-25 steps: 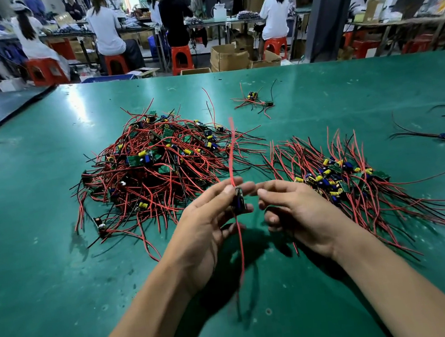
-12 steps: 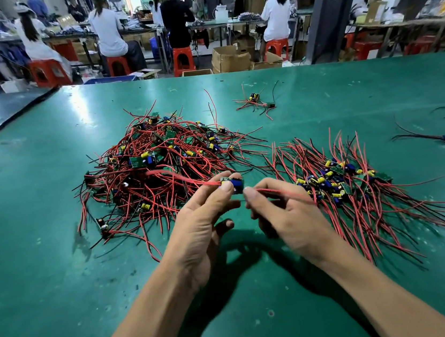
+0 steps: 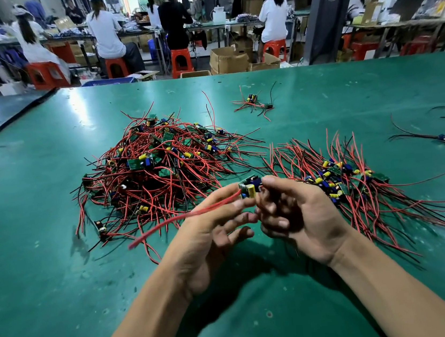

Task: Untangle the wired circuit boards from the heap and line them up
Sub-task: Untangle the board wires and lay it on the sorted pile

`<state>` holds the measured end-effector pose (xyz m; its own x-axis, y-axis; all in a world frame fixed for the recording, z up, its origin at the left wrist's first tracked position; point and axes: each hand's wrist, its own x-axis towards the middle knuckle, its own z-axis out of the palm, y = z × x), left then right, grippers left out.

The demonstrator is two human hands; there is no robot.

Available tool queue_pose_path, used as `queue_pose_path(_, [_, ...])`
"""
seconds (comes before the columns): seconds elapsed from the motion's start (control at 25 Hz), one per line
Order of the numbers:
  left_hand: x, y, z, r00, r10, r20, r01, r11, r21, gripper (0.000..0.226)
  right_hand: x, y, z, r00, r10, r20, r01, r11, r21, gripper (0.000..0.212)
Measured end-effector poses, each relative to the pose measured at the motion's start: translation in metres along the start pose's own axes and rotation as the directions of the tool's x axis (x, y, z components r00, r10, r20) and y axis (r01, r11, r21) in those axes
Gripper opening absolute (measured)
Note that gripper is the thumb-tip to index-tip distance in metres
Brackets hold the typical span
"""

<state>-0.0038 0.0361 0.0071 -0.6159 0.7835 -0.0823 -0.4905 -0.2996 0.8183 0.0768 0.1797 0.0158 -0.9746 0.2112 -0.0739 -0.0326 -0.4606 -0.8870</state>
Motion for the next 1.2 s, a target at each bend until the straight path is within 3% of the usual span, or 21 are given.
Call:
queue_pose_path(0.04, [-0.001,0.003,0.003,0.999,-0.040,0.012,0.040,0.999,0.013,0.014,-0.001,-0.001,-0.001,0.999,0.034,-0.018,-0.034,0.999,-0.020,0.022])
queue_pose_path(0.16, [0.000,0.006,0.005,0.994,-0.097,0.044,0.091,0.988,0.124,0.034,-0.002,-0.002,-0.005,0.993,0.115,-0.024,-0.117,0.984,-0.137,0.021])
queue_pose_path(0.24, [-0.002,0.003,0.006,0.995,-0.089,0.055,0.080,0.987,0.142,0.028,-0.001,-0.001,-0.008,0.992,0.122,-0.026,-0.124,0.974,-0.188,0.021])
queue_pose_path(0.36, [-0.006,-0.001,0.007,0.991,-0.117,0.069,0.104,0.981,0.164,0.009,0.002,0.001,-0.014,0.996,0.079,-0.045,-0.087,0.970,-0.229,0.024])
queue_pose_path(0.68, [0.001,-0.005,0.004,0.988,-0.156,-0.011,0.155,0.973,0.172,0.015,0.009,0.007,-0.018,0.993,-0.107,-0.054,0.077,0.913,-0.400,0.022])
queue_pose_path(0.92, [-0.001,-0.006,0.002,0.986,-0.162,-0.038,0.166,0.974,0.151,0.013,0.009,0.006,-0.018,0.993,-0.099,-0.066,0.069,0.931,-0.358,0.017])
queue_pose_path(1.12, [-0.001,-0.011,0.003,0.992,-0.107,-0.064,0.119,0.960,0.253,0.018,0.007,0.006,-0.014,1.000,-0.014,-0.014,0.009,0.941,-0.339,0.017])
queue_pose_path(1.2, [0.000,-0.013,0.003,0.989,-0.111,-0.098,0.133,0.954,0.267,0.007,0.006,0.007,-0.012,0.999,0.036,-0.019,-0.040,0.946,-0.322,0.016])
